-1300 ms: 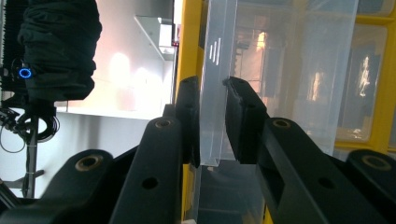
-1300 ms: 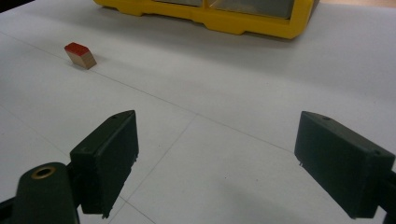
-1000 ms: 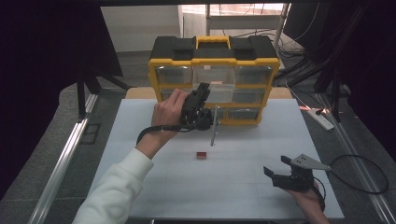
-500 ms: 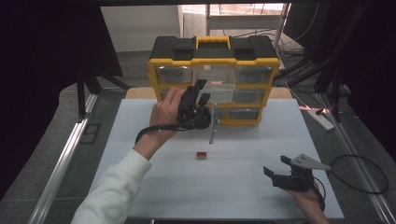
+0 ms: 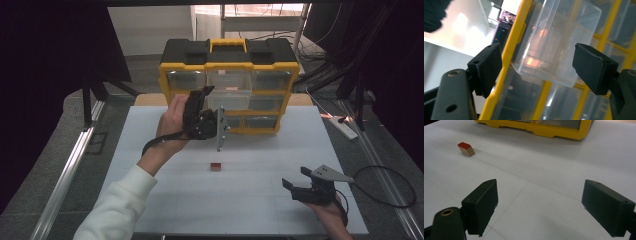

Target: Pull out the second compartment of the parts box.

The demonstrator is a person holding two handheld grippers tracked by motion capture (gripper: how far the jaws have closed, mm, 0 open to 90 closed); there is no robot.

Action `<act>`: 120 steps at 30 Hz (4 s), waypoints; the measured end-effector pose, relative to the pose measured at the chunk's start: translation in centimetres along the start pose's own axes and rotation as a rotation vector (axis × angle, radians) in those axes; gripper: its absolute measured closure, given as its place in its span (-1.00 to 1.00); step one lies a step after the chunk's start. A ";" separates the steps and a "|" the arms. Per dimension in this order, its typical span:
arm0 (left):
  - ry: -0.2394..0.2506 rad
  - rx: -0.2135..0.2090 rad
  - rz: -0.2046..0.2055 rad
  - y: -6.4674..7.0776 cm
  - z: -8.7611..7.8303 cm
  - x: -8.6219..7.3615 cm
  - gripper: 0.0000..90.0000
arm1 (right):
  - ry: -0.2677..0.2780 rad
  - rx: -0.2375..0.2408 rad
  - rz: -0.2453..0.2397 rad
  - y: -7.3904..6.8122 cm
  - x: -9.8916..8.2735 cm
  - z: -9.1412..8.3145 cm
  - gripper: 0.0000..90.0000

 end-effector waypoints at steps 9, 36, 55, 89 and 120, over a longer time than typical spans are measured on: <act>-0.003 -0.022 -0.012 0.1 -0.4 -0.3 -0.53 | -0.002 0.000 -0.001 0.0 0.0 0.0 -0.69; -0.080 0.016 0.064 0.8 0.0 -3.3 -0.52 | -0.005 -0.004 -0.007 0.0 0.0 0.0 -0.69; -0.111 -0.008 0.037 1.4 -0.1 -5.3 -0.52 | -0.004 -0.009 -0.010 0.0 0.0 0.0 -0.69; -0.132 -0.251 -0.090 5.1 0.0 -7.3 -0.52 | -0.007 -0.012 -0.014 -0.1 0.0 0.2 -0.69; -0.094 -0.506 -0.236 8.4 0.2 -7.4 -0.56 | 0.000 -0.007 -0.025 -0.3 0.2 0.3 -0.69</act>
Point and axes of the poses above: each handheld gripper's, and its own axes: z roughly forward along the jaws, x roughly out of its top, y roughly to its right, the point moved 7 cm from there along z, roughly forward along the jaws, and after that the axes turned 9 degrees about -y, right-handed, at the moved point
